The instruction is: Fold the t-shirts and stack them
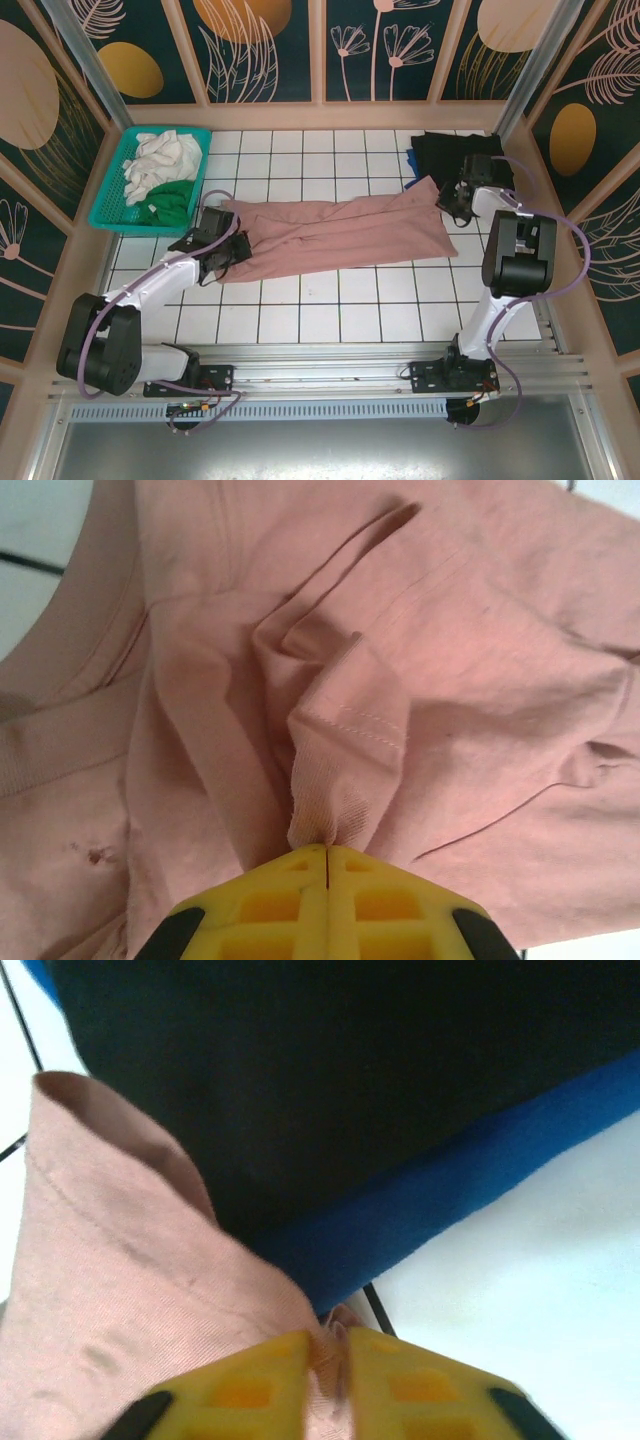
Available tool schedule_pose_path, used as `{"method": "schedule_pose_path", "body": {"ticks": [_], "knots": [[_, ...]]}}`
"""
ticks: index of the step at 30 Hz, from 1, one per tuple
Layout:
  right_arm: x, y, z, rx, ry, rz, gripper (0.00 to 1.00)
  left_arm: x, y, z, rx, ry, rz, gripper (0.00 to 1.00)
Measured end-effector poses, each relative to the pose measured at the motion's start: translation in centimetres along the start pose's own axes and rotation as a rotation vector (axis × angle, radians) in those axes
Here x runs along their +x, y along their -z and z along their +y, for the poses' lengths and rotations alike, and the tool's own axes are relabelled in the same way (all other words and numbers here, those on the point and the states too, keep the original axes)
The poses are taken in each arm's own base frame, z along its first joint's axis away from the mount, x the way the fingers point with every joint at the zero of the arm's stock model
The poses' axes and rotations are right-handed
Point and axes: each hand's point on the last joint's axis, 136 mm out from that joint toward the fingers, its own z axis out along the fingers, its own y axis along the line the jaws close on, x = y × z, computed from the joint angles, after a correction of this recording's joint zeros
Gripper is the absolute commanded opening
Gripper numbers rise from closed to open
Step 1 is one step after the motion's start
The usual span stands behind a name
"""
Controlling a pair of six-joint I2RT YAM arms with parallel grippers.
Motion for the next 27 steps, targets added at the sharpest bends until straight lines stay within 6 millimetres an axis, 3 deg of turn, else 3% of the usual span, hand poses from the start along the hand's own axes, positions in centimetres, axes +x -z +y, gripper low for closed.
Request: {"method": "schedule_pose_path", "body": {"ticks": [3, 6, 9, 10, 12, 14, 16, 18, 20, 22, 24, 27], "knots": [[1.2, 0.2, -1.1, 0.070, -0.010, 0.005, 0.30, 1.5, -0.4, 1.2, -0.025, 0.022, 0.026, 0.00], [2.7, 1.8, -1.2, 0.155, 0.001, -0.006, 0.40, 2.7, -0.5, 2.0, -0.034, 0.044, 0.041, 0.00], [3.7, 3.7, 2.8, 0.121, 0.084, -0.060, 0.42, 3.4, -0.3, 2.5, -0.033, 0.064, 0.043, 0.00], [3.9, 4.1, 4.5, 0.087, 0.112, -0.076, 0.42, 3.6, -0.3, 2.5, -0.029, 0.071, 0.045, 0.04], [4.5, 4.1, 8.0, -0.010, 0.161, -0.091, 0.41, 4.2, -0.3, 2.6, -0.013, 0.082, 0.054, 0.26], [4.9, 3.0, 9.6, -0.067, 0.177, -0.083, 0.39, 4.7, -0.3, 2.5, 0.004, 0.100, 0.066, 0.30], [5.6, 0.8, 9.6, -0.073, 0.178, -0.053, 0.37, 5.1, -0.2, 2.4, 0.019, 0.109, 0.077, 0.35], [7.0, -2.0, 8.1, -0.035, 0.166, 0.006, 0.36, 4.8, 0.1, 1.9, 0.043, 0.112, 0.068, 0.46], [7.7, -3.4, 7.0, -0.009, 0.152, 0.028, 0.36, 4.2, 0.6, 1.4, 0.056, 0.115, 0.050, 0.49], [6.8, -2.8, 7.1, -0.026, 0.133, -0.009, 0.37, 2.8, 1.0, 0.6, 0.066, 0.109, 0.020, 0.53], [7.6, -2.7, 6.1, -0.014, 0.117, -0.002, 0.37, 0.8, 1.2, -0.5, 0.068, 0.100, -0.013, 0.58], [8.2, -1.9, 5.1, -0.019, 0.087, -0.020, 0.36, -2.5, 0.5, -2.0, 0.052, 0.080, -0.051, 0.53]]}}
